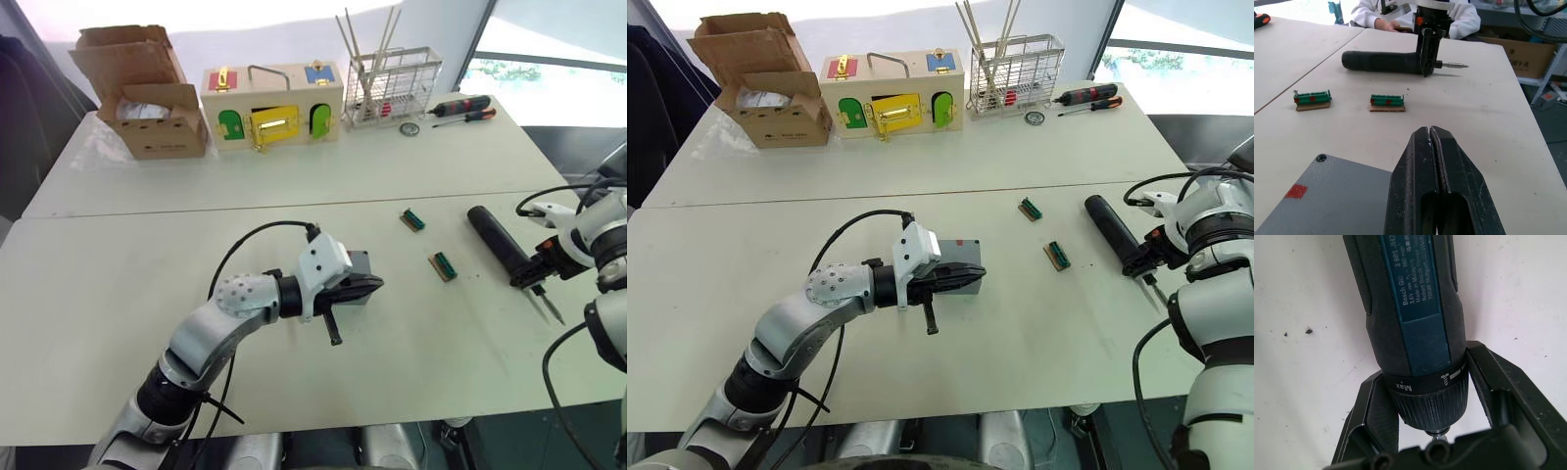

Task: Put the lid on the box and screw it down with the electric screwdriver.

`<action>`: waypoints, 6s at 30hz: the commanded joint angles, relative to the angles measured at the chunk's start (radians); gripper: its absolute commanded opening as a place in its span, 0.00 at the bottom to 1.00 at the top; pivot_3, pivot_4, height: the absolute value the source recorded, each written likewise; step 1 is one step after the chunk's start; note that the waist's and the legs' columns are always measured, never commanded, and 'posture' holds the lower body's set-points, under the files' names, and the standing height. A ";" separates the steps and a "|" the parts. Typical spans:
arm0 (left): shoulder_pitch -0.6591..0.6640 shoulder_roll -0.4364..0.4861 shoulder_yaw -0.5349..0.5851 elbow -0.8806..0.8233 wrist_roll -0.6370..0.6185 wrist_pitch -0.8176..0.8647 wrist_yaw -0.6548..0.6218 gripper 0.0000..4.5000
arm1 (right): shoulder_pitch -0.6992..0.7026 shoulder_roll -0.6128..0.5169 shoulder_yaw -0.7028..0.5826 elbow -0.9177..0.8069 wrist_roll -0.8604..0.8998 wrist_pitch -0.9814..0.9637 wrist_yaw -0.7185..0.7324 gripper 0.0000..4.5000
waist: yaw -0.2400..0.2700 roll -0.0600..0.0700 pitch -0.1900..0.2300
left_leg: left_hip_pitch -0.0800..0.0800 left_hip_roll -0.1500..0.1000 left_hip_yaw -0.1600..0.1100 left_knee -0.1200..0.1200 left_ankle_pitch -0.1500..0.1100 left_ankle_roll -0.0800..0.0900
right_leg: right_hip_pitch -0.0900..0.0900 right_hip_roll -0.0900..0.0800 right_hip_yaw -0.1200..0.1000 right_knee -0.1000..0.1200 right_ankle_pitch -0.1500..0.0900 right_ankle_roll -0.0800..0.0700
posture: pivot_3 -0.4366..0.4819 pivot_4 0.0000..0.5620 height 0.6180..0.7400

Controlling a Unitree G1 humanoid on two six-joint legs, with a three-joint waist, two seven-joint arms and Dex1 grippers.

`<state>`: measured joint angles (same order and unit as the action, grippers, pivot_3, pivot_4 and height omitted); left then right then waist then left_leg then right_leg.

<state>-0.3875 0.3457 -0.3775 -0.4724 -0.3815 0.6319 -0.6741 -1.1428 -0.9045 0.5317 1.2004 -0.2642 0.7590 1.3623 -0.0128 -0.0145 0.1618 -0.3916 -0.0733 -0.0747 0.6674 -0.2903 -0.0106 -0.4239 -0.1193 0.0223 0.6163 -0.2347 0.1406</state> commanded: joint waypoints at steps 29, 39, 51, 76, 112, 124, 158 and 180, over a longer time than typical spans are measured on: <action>-0.027 0.060 0.058 0.022 -0.034 0.011 -0.090 0.00 | 0.229 -0.108 -0.207 -0.353 0.039 -0.052 0.132 0.42 | 0.021 0.014 0.001 | -0.001 -0.001 -0.001 0.000 0.000 0.000 | -0.001 0.000 -0.001 0.001 0.000 0.000 | 0.48 0.27 0.95; -0.018 0.054 0.054 0.016 -0.027 0.013 -0.072 0.00 | 0.178 -0.069 -0.176 -0.295 0.001 -0.071 0.087 0.99 | 0.023 0.012 0.000 | 0.000 -0.001 -0.001 0.002 0.000 0.000 | 0.002 -0.001 0.000 0.000 0.000 0.000 | 0.48 0.27 0.95; 0.004 0.042 0.048 0.019 -0.013 0.004 -0.041 0.00 | 0.049 0.057 -0.130 -0.087 -0.060 -0.094 0.052 0.99 | -0.001 0.009 -0.001 | 0.000 -0.001 -0.001 0.000 0.000 0.000 | 0.000 0.000 0.000 0.000 0.000 0.000 | 0.48 0.27 0.95; 0.022 0.060 0.232 0.033 -0.099 0.026 -0.026 0.00 | 0.139 0.039 -0.608 -0.599 0.147 0.094 -0.327 0.39 | 0.003 0.015 0.001 | -0.004 0.001 0.001 -0.002 0.000 -0.001 | -0.007 -0.001 0.002 0.001 0.000 0.000 | 0.48 0.27 0.95; 0.077 -0.093 0.229 0.096 -0.072 -0.004 0.136 0.00 | 0.870 0.836 -0.734 -1.727 0.788 -0.266 -0.926 0.39 | 0.000 0.016 -0.001 | -0.010 0.000 -0.004 0.000 0.003 -0.005 | -0.017 0.000 0.000 0.015 0.000 0.000 | 0.48 0.27 0.95; 0.080 -0.015 0.147 0.125 -0.007 -0.018 0.069 0.00 | 0.910 0.768 -0.733 -1.737 0.829 -0.275 -0.948 0.39 | 0.000 0.016 -0.001 | -0.010 0.000 -0.004 0.000 0.003 -0.005 | -0.016 0.000 0.000 0.014 0.000 0.000 | 0.48 0.27 0.95; 0.062 -0.033 0.124 0.166 0.016 -0.014 0.046 0.00 | 0.916 0.658 -0.616 -1.610 0.766 -0.351 -0.886 0.39 | 0.002 0.016 -0.001 | -0.003 0.000 -0.004 -0.001 0.002 -0.004 | -0.009 0.000 0.000 0.013 0.000 0.000 | 0.48 0.27 0.95; 0.071 -0.044 0.128 0.145 -0.002 0.035 0.061 0.00 | 0.972 0.655 -0.470 -1.491 0.623 -0.457 -0.854 0.39 | 0.000 0.014 -0.011 | 0.004 0.000 -0.004 -0.003 -0.001 0.001 | -0.002 0.001 -0.001 0.012 -0.001 0.000 | 0.48 0.27 0.95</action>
<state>-0.3214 0.3015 -0.2457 -0.3028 -0.3816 0.6539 -0.6169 -0.2014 -0.2551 -0.0047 -0.3427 0.3713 0.2673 0.4912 -0.0126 -0.0010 0.1504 -0.3873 -0.0730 -0.0787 0.6646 -0.2913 -0.0087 -0.4262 -0.1184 0.0216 0.6277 -0.2354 0.1404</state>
